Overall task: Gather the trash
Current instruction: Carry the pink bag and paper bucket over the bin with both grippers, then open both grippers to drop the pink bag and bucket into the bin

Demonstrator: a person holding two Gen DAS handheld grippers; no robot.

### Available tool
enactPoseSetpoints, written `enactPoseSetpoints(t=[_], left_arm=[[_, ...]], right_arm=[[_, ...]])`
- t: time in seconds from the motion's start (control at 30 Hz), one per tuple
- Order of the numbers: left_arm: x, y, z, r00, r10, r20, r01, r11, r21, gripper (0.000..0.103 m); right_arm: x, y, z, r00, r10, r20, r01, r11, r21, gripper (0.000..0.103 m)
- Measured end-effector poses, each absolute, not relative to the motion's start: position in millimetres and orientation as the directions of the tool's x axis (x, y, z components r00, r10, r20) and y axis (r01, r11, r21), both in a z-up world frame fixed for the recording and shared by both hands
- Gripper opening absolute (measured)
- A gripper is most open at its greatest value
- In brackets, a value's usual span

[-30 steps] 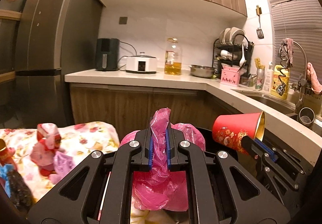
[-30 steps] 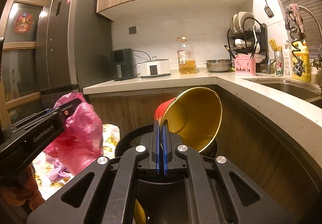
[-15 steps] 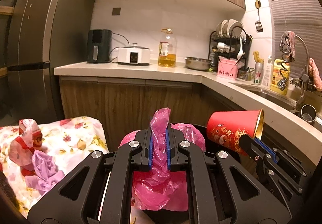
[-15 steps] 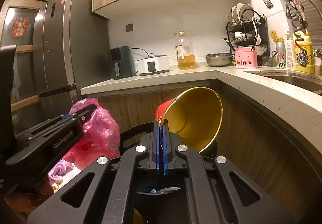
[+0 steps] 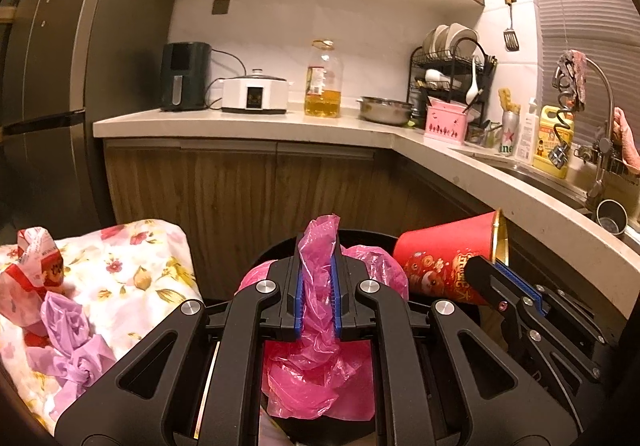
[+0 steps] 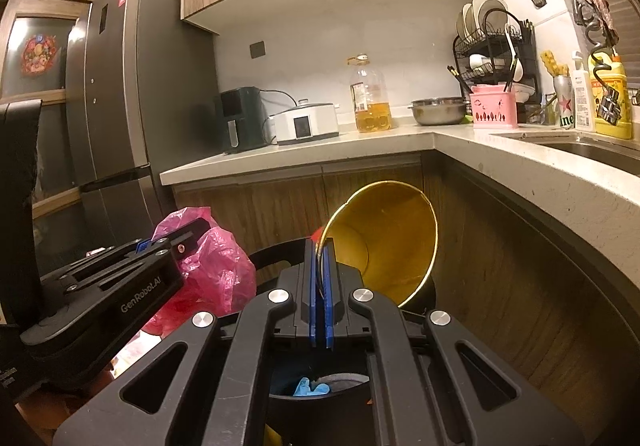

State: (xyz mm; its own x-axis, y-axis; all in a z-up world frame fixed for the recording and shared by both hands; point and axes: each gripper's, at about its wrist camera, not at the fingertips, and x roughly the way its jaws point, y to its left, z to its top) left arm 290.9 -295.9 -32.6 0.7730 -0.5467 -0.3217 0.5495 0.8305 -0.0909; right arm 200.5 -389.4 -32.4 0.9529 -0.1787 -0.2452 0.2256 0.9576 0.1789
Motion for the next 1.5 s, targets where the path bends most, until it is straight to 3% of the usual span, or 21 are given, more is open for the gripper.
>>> enactPoseSetpoints(t=[0.07, 0.13, 0.2, 0.3, 0.43, 0.73, 1.07, 1.5], left_arm=[[291, -299, -34, 0.768, -0.550, -0.327, 0.556, 0.827, -0.087, 0.010], [293, -300, -36, 0.764, -0.551, -0.337, 0.558, 0.825, -0.084, 0.011], [293, -301, -38, 0.763, -0.548, -0.343, 0.556, 0.827, -0.083, 0.014], [295, -301, -40, 0.765, -0.538, -0.355, 0.546, 0.833, -0.086, 0.020], [294, -297, -40, 0.769, -0.534, -0.352, 0.538, 0.837, -0.096, 0.044], [290, -294, -39, 0.771, -0.534, -0.346, 0.535, 0.839, -0.100, 0.058], [278, -270, -31, 0.807, -0.489, -0.331, 0.485, 0.869, -0.102, 0.068], [228, -182, -30, 0.901, -0.302, -0.312, 0.299, 0.952, -0.058, 0.070]], right_arm=[[201, -392, -33, 0.951, -0.181, -0.252, 0.232, 0.955, 0.187, 0.005], [200, -395, -33, 0.952, -0.179, -0.248, 0.230, 0.953, 0.196, 0.023], [199, -395, -32, 0.951, -0.193, -0.241, 0.241, 0.952, 0.189, 0.029], [199, -397, -33, 0.947, -0.201, -0.249, 0.251, 0.950, 0.188, 0.029], [194, -400, -35, 0.942, -0.220, -0.254, 0.274, 0.940, 0.201, 0.030], [183, -397, -34, 0.940, -0.242, -0.241, 0.292, 0.935, 0.199, 0.045], [175, -385, -30, 0.942, -0.242, -0.234, 0.288, 0.940, 0.183, 0.051], [158, -349, -19, 0.955, -0.207, -0.211, 0.243, 0.956, 0.163, 0.070]])
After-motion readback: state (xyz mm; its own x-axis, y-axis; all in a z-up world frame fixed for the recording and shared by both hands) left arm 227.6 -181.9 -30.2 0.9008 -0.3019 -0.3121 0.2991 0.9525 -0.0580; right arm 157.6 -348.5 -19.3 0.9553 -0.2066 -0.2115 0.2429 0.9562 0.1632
